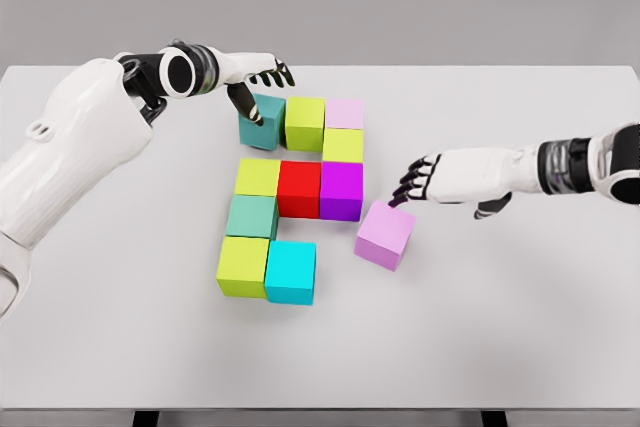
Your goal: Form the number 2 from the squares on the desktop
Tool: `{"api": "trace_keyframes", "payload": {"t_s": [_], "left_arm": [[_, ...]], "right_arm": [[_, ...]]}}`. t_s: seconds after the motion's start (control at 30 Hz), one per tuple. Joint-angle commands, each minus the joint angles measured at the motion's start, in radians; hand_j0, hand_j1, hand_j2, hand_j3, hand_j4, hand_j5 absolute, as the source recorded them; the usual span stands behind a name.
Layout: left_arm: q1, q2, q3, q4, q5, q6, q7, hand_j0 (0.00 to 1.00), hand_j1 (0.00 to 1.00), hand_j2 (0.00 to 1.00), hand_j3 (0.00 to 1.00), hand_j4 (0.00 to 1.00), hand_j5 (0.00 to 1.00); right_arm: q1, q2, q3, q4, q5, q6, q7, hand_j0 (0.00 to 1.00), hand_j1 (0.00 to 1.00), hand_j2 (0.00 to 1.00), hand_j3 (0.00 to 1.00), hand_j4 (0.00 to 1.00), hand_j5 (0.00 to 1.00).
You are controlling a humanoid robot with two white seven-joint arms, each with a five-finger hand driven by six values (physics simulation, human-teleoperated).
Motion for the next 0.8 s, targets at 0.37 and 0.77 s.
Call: {"api": "trace_keyframes", "payload": {"t_s": [0.37, 0.77], "left_arm": [[0.005, -0.026, -0.004, 0.033, -0.004, -0.003, 0.0, 0.82, 0.82, 0.82, 0.82, 0.82, 0.82], [0.002, -0.021, -0.004, 0.016, 0.004, -0.023, 0.0, 1.0, 1.0, 1.0, 1.0, 1.0, 1.0]], "right_arm": [[0.009, -0.001, 0.029, -0.1, -0.002, 0.002, 0.0, 1.0, 1.0, 1.0, 1.0, 1.0, 1.0], [-0.044, -0.047, 0.008, -0.079, -0.016, 0.002, 0.0, 1.0, 1.0, 1.0, 1.0, 1.0, 1.0]]}}
